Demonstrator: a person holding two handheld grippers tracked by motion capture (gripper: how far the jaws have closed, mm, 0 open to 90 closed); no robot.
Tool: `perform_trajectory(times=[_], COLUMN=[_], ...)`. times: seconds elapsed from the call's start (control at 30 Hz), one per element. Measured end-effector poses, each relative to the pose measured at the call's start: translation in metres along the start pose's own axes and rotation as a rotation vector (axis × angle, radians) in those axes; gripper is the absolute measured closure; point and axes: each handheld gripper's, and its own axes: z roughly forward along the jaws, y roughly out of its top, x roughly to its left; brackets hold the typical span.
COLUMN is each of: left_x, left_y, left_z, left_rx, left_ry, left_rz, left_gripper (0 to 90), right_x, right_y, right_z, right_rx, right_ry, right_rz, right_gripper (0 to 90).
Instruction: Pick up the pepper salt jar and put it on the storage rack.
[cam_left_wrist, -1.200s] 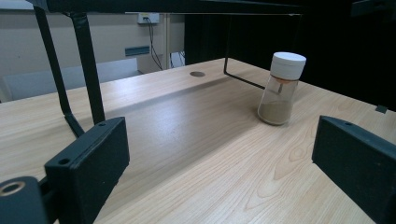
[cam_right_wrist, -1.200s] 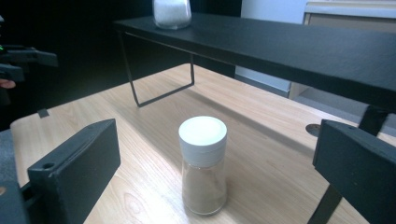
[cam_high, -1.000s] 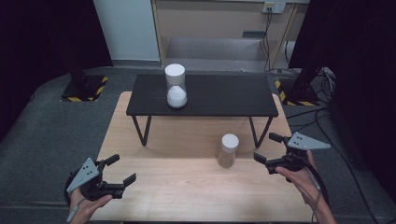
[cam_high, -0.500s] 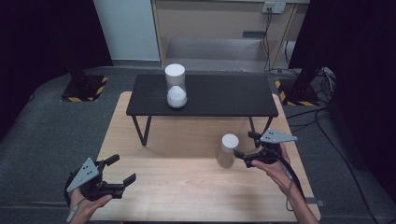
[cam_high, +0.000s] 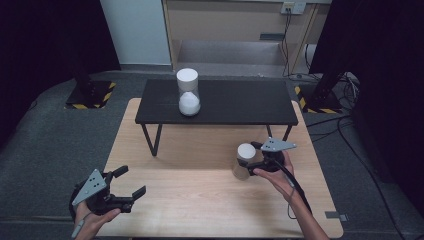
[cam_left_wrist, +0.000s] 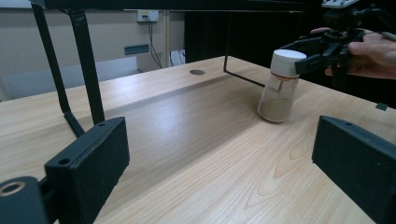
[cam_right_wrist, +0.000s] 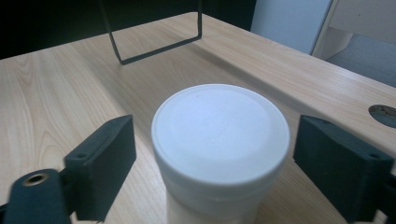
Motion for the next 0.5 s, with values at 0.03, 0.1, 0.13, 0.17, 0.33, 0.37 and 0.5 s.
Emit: perform_trajectory(times=[0.03, 0.1, 0.13, 0.17, 0.33, 0.37, 0.5], left_x=[-0.0001, -0.0002, 0.0, 0.0001, 0.0002, 0.0003, 0.0005], left_y=[0.0, -0.0003, -0.0003, -0.0002, 0.0, 0.0, -0.0001], left_z=[0.0, -0.0004, -0.0005, -0.0006, 0.0, 0.0001, 0.0003], left_rx=[0.0, -0.002, -0.002, -0.001, 0.0, 0.001, 0.001], left_ry=[0.0, 0.0, 0.001, 0.001, -0.001, -0.002, -0.003], left_rz=[0.0, -0.001, -0.001, 0.0, -0.001, -0.001, -0.002], left_gripper=[2.9, 2.9, 2.9, 3.0, 2.9, 2.9, 2.9], right_x=[0.0001, 0.0018, 0.0018, 0.0013, 0.0042, 0.0043, 0.0012], right_y=[-0.0005, -0.0018, -0.0031, -0.0043, -0.0012, 0.0, 0.004], right_z=[0.0022, 0.0045, 0.0049, 0.0051, 0.0018, 0.001, -0.0039], right_rx=[0.002, 0.003, -0.001, -0.005, 0.008, 0.013, 0.027], right_ry=[-0.002, -0.011, -0.009, -0.003, -0.013, -0.01, 0.014], right_rz=[-0.005, -0.026, -0.028, -0.024, -0.02, -0.021, -0.013], right_gripper=[19.6, 29.0, 33.3, 33.7, 33.9, 33.9, 33.7])
